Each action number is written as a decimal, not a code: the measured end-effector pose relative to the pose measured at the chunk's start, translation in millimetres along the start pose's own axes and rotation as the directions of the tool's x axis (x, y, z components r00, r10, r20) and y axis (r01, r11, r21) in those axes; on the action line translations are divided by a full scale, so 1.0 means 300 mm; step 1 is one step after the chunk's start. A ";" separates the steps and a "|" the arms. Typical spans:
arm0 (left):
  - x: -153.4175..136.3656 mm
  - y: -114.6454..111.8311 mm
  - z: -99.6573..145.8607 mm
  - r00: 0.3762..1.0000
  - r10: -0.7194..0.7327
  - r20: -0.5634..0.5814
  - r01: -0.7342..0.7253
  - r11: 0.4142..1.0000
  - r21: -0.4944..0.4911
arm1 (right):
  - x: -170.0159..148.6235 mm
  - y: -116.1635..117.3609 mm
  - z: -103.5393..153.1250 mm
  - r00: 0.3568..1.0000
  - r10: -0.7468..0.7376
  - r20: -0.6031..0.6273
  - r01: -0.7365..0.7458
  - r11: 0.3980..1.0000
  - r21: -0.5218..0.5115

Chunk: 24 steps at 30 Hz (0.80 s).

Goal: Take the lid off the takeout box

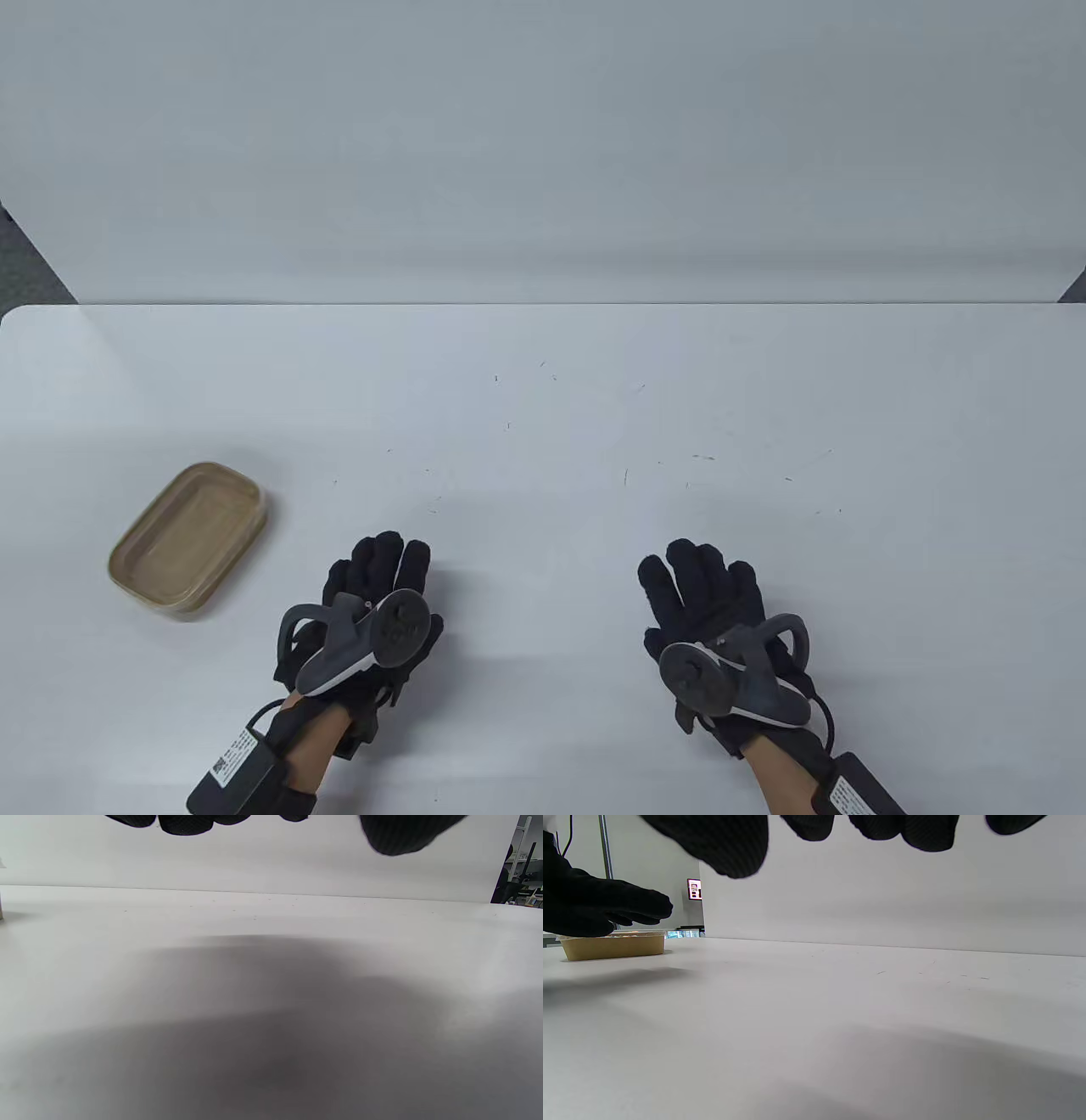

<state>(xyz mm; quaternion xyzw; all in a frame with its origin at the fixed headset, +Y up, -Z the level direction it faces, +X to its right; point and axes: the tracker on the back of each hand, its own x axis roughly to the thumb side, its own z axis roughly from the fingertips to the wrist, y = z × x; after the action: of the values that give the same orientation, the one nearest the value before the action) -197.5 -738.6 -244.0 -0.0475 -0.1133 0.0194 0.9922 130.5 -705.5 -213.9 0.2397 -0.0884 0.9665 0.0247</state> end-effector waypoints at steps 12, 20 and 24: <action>-0.027 0.045 0.011 1.000 0.016 -0.023 -0.015 0.999 0.047 | 0.002 0.006 0.001 1.000 -0.018 -0.005 0.018 1.000 0.005; -0.524 0.282 0.250 0.682 0.680 -0.269 -0.276 0.580 0.767 | 0.004 0.008 0.001 1.000 -0.023 0.005 0.023 1.000 0.005; -0.755 0.159 0.308 0.380 0.785 -0.490 -0.188 0.584 0.790 | 0.007 0.009 0.002 1.000 -0.021 0.012 0.021 1.000 0.010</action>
<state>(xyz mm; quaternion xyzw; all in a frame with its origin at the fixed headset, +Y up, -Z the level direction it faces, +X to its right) -440.2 -694.0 -209.6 0.2429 0.3880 0.3460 0.8190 128.6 -708.1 -212.8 0.2465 -0.0815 0.9651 0.0330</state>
